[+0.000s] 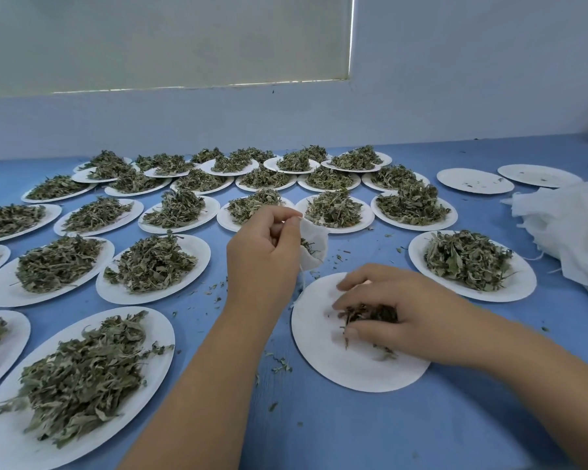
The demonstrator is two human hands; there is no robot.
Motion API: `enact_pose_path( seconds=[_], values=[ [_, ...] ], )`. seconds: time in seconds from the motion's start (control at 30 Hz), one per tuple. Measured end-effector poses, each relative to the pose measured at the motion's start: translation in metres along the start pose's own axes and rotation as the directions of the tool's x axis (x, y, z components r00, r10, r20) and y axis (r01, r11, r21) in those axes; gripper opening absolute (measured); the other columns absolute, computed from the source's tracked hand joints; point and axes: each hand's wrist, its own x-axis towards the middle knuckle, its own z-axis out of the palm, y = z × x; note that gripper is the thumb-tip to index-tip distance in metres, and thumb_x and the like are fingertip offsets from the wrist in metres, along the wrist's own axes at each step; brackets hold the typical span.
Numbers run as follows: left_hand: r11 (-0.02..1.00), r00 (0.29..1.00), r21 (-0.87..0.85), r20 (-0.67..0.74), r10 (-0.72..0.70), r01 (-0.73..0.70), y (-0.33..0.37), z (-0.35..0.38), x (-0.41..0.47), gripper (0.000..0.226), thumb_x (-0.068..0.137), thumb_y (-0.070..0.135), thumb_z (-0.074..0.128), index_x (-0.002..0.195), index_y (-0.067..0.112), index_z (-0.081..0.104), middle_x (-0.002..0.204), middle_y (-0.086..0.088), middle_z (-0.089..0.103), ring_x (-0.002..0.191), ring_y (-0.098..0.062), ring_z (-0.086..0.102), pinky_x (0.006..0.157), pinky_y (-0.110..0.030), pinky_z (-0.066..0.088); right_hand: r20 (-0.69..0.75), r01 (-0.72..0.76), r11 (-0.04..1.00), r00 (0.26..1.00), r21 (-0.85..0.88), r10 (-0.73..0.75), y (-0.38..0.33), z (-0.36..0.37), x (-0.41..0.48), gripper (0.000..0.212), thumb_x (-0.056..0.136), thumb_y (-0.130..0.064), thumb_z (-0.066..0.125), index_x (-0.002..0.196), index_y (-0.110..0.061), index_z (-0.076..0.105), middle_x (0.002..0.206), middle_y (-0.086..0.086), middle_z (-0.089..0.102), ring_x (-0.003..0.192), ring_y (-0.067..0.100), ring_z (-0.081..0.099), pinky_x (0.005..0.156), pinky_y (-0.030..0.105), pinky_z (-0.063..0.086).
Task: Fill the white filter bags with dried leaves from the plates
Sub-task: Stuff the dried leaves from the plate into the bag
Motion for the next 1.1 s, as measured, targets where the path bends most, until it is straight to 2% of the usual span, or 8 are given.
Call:
enact_pose_path(
  seconds=[0.1,0.23,0.33,0.43,0.53,0.7,0.83,1.1],
  values=[
    [1.000,1.000,0.009,0.012,0.016,-0.016,0.000,0.000,0.000,0.022,0.095,0.015,0.057,0.083,0.033,0.062,0.059,0.024,0.055,0.049,0.001,0.045,0.046,-0.010,0.036,-0.002,-0.147,0.978,0.989,-0.147,0.148,-0.002,-0.007,-0.003,0.069,0.069,-0.083,0.032,0.127,-0.049,0.051,0.116,-0.028,0.042,0.100,-0.009,0.045,0.081,0.018,0.038],
    [0.999,0.999,0.032,0.024,0.022,-0.023,0.000,0.001,-0.001,0.025,0.095,0.015,0.057,0.081,0.036,0.061,0.060,0.023,0.055,0.050,0.001,0.045,0.047,-0.011,0.037,0.027,-0.296,0.900,0.947,-0.318,0.321,-0.012,-0.004,-0.007,0.093,0.052,-0.093,0.011,0.130,-0.051,0.041,0.110,-0.017,0.038,0.087,0.005,0.048,0.068,0.026,0.041],
    [1.000,1.000,0.021,0.028,0.014,-0.015,0.001,0.001,-0.001,0.025,0.094,0.016,0.057,0.081,0.036,0.061,0.060,0.024,0.056,0.051,0.001,0.047,0.047,-0.009,0.036,0.040,-0.305,0.889,0.940,-0.341,0.338,-0.019,0.005,-0.005,0.075,0.067,-0.089,0.026,0.125,-0.046,0.048,0.108,-0.014,0.038,0.092,0.012,0.052,0.073,0.031,0.047],
    [1.000,0.999,0.023,0.032,0.016,-0.017,0.002,0.000,-0.002,0.027,0.094,0.015,0.057,0.080,0.038,0.060,0.059,0.025,0.055,0.052,0.001,0.046,0.048,-0.008,0.034,0.029,-0.305,0.891,0.942,-0.337,0.334,-0.023,0.007,0.000,0.053,0.083,-0.073,0.043,0.121,-0.039,0.056,0.107,-0.011,0.041,0.096,0.015,0.055,0.080,0.036,0.049],
    [0.999,0.999,0.031,0.041,0.019,-0.020,0.002,-0.001,-0.002,0.027,0.094,0.015,0.057,0.081,0.038,0.060,0.059,0.026,0.055,0.052,0.001,0.047,0.048,-0.008,0.034,0.032,-0.314,0.908,0.941,-0.278,0.336,-0.022,0.000,0.001,0.055,0.082,-0.072,0.044,0.126,-0.041,0.054,0.109,-0.011,0.044,0.099,0.013,0.055,0.084,0.035,0.048],
    [0.997,0.998,0.057,0.037,0.045,-0.047,0.002,0.000,-0.002,0.026,0.095,0.016,0.056,0.082,0.039,0.059,0.063,0.026,0.056,0.055,0.001,0.047,0.050,-0.010,0.035,0.061,-0.326,0.902,0.932,-0.283,0.356,-0.021,-0.004,-0.003,0.062,0.080,-0.075,0.042,0.134,-0.046,0.041,0.111,-0.012,0.040,0.095,0.011,0.053,0.080,0.029,0.045],
    [0.994,0.996,0.072,0.026,0.080,-0.082,0.002,-0.001,-0.003,0.028,0.095,0.017,0.056,0.081,0.042,0.057,0.067,0.024,0.057,0.057,0.000,0.048,0.052,-0.012,0.037,0.081,-0.313,0.898,0.932,-0.308,0.353,-0.027,0.007,0.000,0.050,0.088,-0.064,0.048,0.131,-0.039,0.048,0.110,-0.007,0.039,0.101,0.017,0.054,0.084,0.035,0.048],
    [0.988,0.993,0.103,0.009,0.118,-0.118,0.000,-0.001,-0.003,0.031,0.095,0.017,0.056,0.080,0.045,0.055,0.063,0.017,0.053,0.057,-0.001,0.047,0.051,-0.013,0.036,0.054,-0.228,0.917,0.964,-0.327,0.259,-0.026,0.014,0.005,0.026,0.098,-0.040,0.045,0.112,-0.026,0.063,0.099,-0.003,0.041,0.089,0.021,0.055,0.078,0.037,0.047]
  ],
)
